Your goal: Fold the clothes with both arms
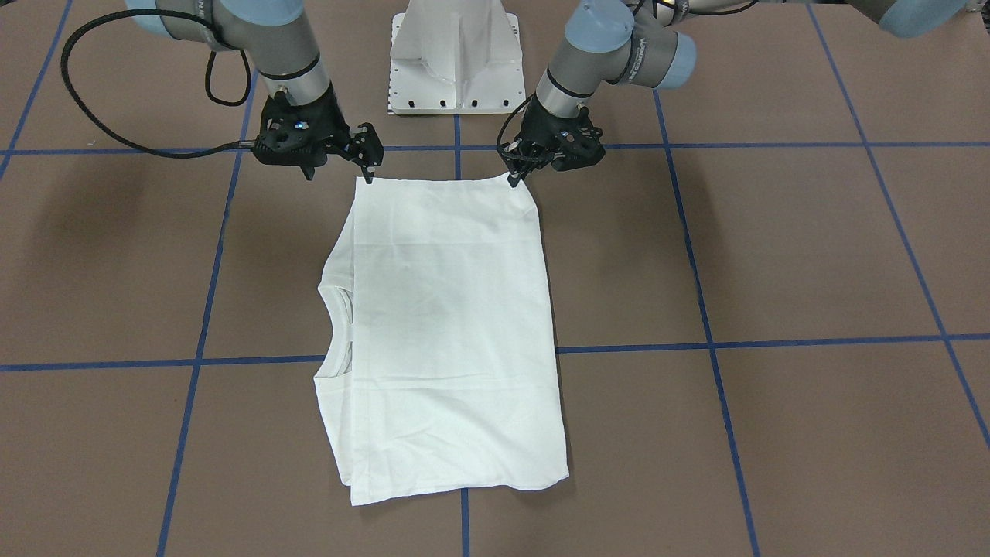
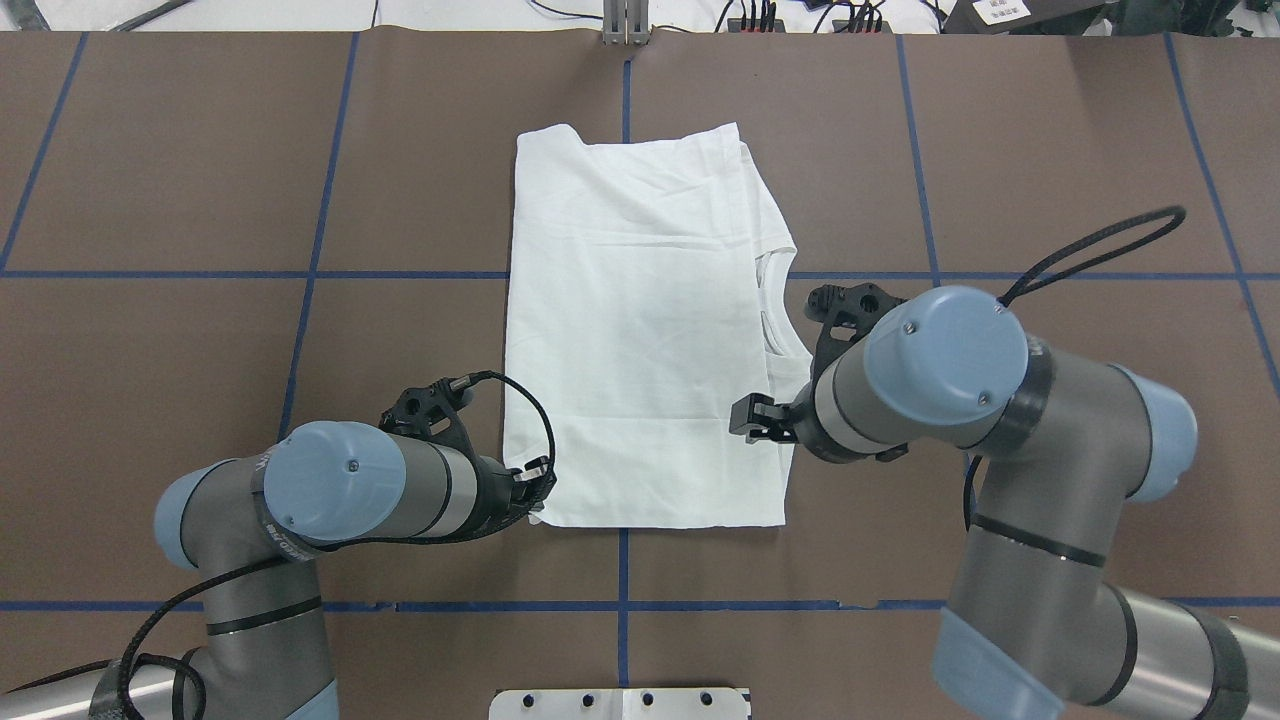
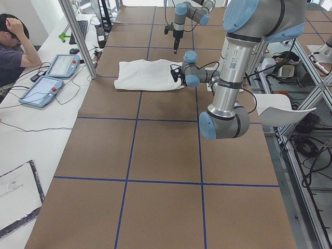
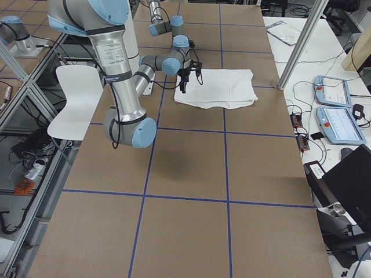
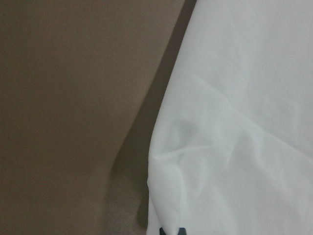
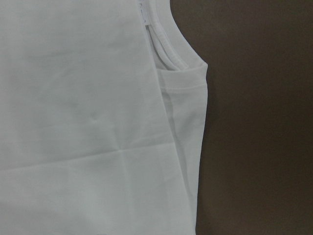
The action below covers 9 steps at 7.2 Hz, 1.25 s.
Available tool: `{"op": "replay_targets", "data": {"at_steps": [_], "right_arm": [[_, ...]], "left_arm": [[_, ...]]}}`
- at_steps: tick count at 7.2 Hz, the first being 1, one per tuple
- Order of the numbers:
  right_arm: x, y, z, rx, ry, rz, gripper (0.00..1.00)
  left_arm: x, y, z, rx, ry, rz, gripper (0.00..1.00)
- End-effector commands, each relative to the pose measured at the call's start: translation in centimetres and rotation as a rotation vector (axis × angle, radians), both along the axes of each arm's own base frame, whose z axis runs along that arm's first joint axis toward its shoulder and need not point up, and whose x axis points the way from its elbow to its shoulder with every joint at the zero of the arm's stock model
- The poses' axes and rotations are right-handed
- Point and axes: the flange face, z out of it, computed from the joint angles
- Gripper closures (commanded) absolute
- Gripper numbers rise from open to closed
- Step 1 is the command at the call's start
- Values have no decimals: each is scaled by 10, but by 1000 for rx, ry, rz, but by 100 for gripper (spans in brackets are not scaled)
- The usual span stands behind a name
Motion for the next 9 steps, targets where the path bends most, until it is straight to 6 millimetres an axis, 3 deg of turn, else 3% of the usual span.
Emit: {"op": "replay_targets", "data": {"at_steps": [1,4,5,7,9], "right_arm": [[-33,29,0,-165,0,155,0],[-67,25,14,-372,26,376,0],[-78,27,27,-378,57,377,0],[-97,22,27,-378,74,381,0],[-104,33,34,-377,92,363,0]], "left_arm": [[1,0,-7,7,10,3,100],[1,0,-11,11,17,4,100],[2,0,-12,11,19,5,100],[2,-1,-14,13,22,4,100],[2,-1,-14,13,23,4,100]]}}
